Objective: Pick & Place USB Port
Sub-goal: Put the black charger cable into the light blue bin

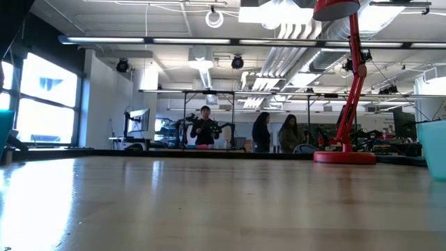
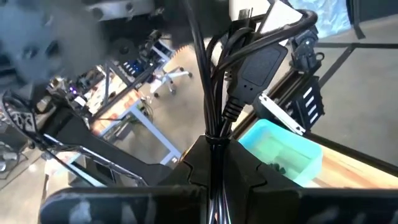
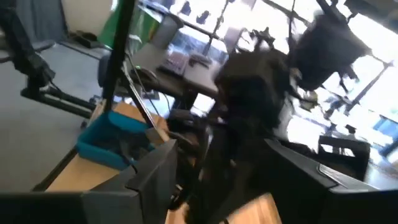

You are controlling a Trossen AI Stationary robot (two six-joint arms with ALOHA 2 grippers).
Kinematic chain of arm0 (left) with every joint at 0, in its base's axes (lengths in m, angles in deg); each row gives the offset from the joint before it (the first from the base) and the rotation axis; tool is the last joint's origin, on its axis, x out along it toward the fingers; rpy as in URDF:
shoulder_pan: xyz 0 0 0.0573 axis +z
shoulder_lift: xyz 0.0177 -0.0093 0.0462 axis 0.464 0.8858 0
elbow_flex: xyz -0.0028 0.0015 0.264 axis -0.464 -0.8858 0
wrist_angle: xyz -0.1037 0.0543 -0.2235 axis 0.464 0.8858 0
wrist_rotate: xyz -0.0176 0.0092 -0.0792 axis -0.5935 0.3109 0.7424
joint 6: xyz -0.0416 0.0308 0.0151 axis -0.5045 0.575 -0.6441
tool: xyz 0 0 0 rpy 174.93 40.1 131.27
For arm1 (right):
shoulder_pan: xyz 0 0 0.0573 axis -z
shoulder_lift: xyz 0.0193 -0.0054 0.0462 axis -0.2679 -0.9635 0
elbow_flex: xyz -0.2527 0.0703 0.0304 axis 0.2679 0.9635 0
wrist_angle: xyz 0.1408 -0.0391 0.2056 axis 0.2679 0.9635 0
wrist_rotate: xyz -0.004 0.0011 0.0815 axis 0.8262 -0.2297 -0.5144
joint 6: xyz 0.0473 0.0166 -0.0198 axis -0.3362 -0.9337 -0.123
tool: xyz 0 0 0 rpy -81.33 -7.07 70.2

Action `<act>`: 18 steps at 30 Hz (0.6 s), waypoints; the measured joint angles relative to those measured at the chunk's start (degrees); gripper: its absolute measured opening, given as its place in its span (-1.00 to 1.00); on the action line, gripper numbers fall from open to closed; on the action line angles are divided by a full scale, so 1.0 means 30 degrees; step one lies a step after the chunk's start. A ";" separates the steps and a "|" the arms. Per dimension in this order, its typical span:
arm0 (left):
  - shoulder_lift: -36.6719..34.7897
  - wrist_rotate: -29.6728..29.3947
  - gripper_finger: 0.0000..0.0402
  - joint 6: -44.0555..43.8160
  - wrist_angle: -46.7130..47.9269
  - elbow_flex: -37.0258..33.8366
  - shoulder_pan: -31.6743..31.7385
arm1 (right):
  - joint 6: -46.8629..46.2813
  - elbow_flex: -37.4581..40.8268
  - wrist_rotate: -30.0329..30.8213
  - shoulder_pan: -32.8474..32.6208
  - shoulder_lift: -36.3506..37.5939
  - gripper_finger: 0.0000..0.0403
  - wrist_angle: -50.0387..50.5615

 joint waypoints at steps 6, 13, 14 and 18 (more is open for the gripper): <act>0.0003 0.0158 -0.94 0.0014 -0.0513 0.0000 -0.0015 | -0.0862 0.0003 0.0229 -0.0014 0.0000 0.10 0.0825; 0.0000 0.0508 -0.94 0.0160 -0.0825 0.0000 -0.0022 | -0.1209 0.0005 -0.1534 0.0630 -0.0126 0.10 0.0772; 0.0000 0.0512 -0.94 0.0216 -0.0824 0.0000 -0.0010 | -0.1209 0.0010 -0.1492 0.0748 -0.0138 0.08 0.0798; -0.0015 0.0466 -0.91 0.0141 -0.0820 0.0000 0.0007 | -0.0997 0.0025 -0.1426 0.1111 -0.0240 -0.18 0.0781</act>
